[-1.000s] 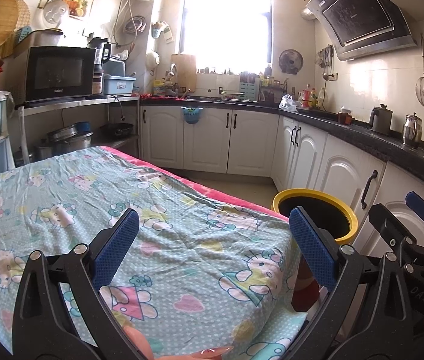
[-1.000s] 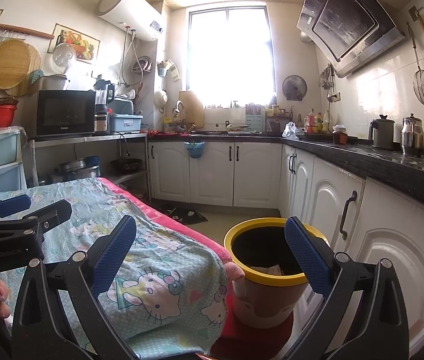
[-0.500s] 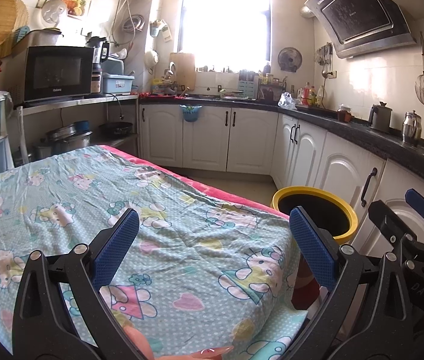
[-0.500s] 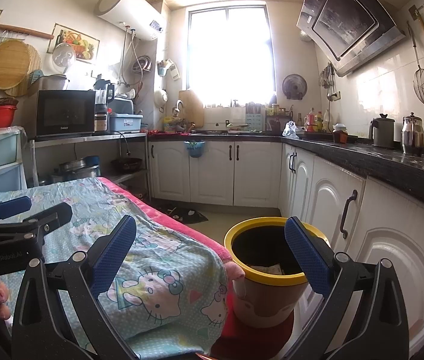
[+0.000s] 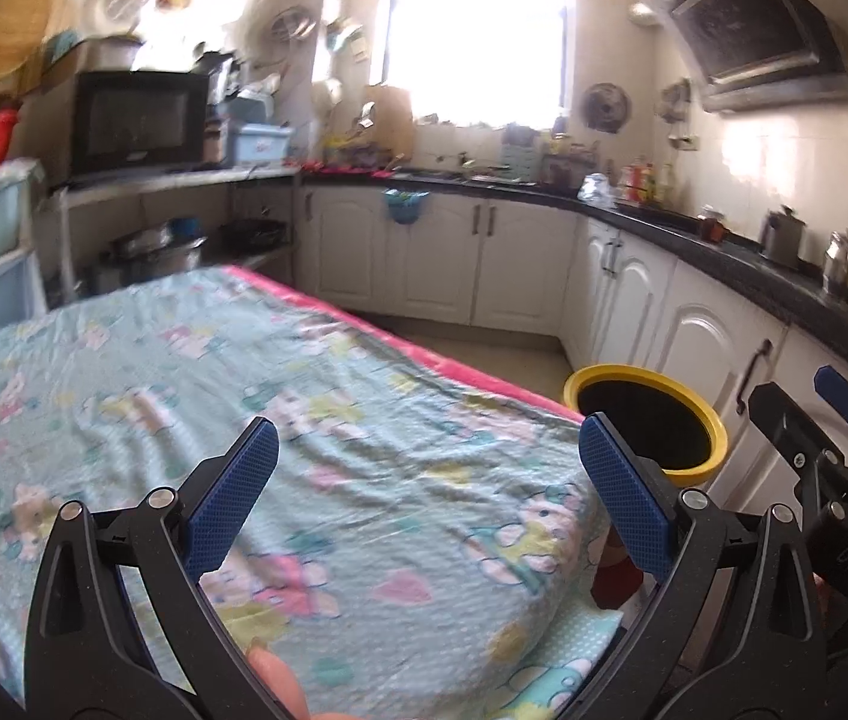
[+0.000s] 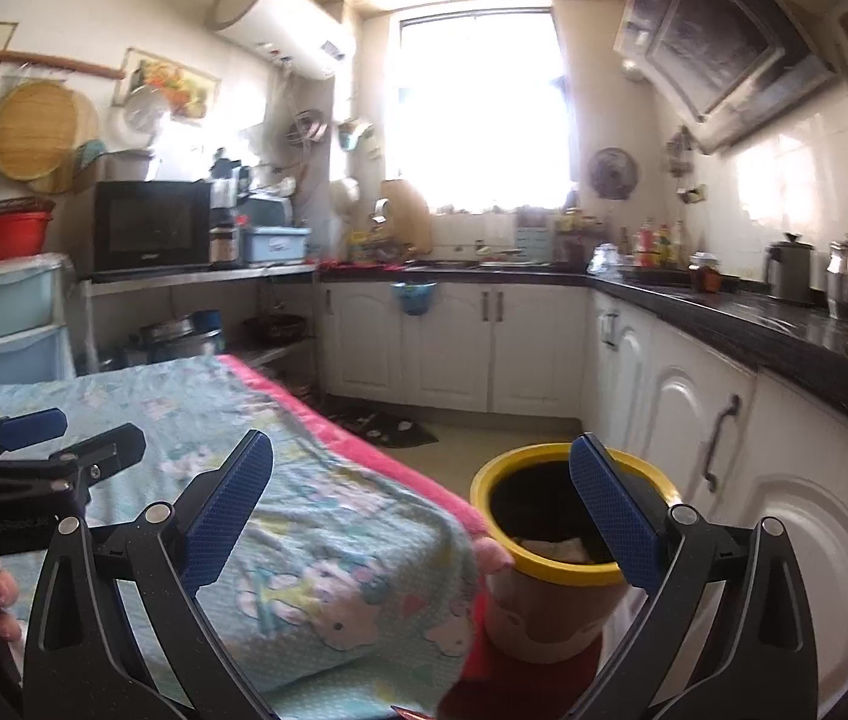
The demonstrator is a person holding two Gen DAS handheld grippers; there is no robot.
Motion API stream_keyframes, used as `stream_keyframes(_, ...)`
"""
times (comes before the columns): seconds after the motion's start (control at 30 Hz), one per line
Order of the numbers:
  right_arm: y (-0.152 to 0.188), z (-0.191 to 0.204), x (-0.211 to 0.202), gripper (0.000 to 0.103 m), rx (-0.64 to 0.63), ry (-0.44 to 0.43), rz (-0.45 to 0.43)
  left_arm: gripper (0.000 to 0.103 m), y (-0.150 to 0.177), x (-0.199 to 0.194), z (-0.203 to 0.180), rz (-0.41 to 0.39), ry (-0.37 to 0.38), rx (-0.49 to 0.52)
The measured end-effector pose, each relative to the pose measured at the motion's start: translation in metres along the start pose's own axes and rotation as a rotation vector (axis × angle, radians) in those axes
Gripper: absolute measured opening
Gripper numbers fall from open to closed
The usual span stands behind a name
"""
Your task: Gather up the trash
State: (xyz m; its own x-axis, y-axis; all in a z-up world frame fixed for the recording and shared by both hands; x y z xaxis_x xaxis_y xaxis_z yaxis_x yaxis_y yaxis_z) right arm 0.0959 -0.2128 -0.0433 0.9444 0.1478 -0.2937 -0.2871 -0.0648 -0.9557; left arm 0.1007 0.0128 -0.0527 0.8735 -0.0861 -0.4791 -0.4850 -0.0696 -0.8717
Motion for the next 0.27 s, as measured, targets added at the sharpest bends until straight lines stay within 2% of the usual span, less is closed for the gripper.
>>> stream_keyframes(0.07, -0.013, 0.025, 0.007, 0.097, -0.020, -0.114, 0.022, 0.092, -0.006, -0.013, 0.040, 0.018, -0.066, -0.066)
stream_keyframes(0.13, -0.030, 0.080, 0.019, 0.097, -0.100, -0.301, 0.059, 0.092, -0.007, -0.032, 0.093, 0.013, -0.162, -0.137)
stream_keyframes(0.17, -0.035, 0.104, 0.022, 0.097, -0.132, -0.378, 0.073, 0.092, -0.005, -0.041, 0.119, 0.013, -0.229, -0.165)
stream_keyframes(0.23, -0.040, 0.183, 0.028, 0.097, -0.208, -0.630, 0.142, 0.092, 0.011, -0.067, 0.193, 0.036, -0.396, -0.266)
stream_keyframes(0.27, -0.037, 0.226, 0.029, 0.097, -0.240, -0.756, 0.198, 0.092, 0.031, -0.081, 0.237, 0.084, -0.491, -0.330)
Point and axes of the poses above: each gripper's, at about its wrist camera, not at the fingertips, and x roughly the way its jaws point, z to its left, y to its underside, the point moved 8 cm from there along x, roughly the way its jaws point, and after that the axes turned 5 degrees about z, right-handed, at the moved point
